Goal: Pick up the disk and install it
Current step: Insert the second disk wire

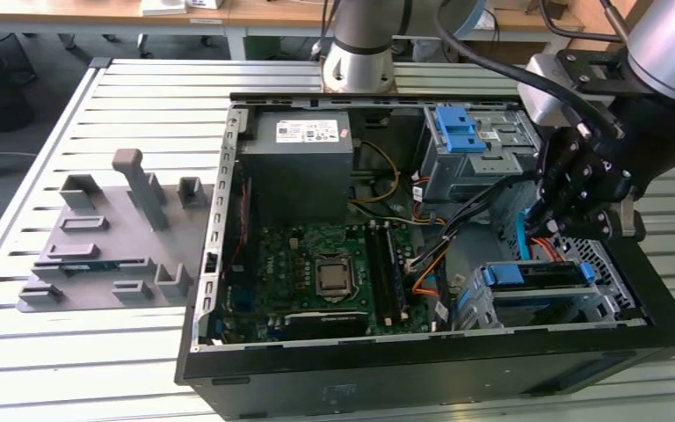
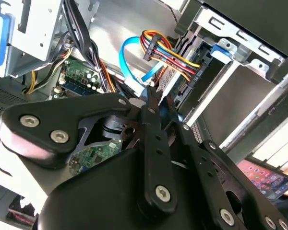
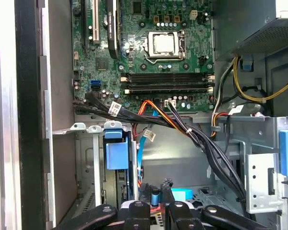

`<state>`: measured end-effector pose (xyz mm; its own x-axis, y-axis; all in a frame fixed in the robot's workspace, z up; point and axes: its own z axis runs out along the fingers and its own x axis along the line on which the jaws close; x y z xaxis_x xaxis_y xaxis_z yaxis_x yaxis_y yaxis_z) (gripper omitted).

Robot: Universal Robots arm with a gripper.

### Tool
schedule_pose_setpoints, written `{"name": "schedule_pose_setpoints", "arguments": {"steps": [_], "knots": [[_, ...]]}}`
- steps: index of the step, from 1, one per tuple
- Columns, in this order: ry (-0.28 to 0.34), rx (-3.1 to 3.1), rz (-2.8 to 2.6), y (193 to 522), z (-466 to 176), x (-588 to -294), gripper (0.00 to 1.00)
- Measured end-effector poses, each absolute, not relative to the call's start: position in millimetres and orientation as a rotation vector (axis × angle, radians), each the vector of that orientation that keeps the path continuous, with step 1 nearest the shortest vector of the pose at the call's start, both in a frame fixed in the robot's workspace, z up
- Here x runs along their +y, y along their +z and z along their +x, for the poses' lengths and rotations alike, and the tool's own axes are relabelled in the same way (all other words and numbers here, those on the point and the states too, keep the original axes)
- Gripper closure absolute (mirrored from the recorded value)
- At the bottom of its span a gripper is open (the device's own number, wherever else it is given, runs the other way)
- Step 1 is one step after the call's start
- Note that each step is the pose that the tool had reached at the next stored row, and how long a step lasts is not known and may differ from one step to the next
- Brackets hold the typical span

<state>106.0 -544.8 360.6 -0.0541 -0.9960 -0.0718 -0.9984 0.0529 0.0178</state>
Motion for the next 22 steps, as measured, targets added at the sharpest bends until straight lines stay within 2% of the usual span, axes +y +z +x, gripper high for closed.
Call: {"name": "schedule_pose_setpoints", "arguments": {"steps": [1,9,18,22], "knots": [[0.097,2.250,-2.133,362.6,106.0,-544.8,0.76],[0.068,2.239,-2.127,365.5,104.3,-544.8,0.76],[0.066,2.236,-2.127,375.2,102.4,-544.7,0.76],[0.042,2.235,-2.128,374.6,101.8,-544.8,0.76]]}}
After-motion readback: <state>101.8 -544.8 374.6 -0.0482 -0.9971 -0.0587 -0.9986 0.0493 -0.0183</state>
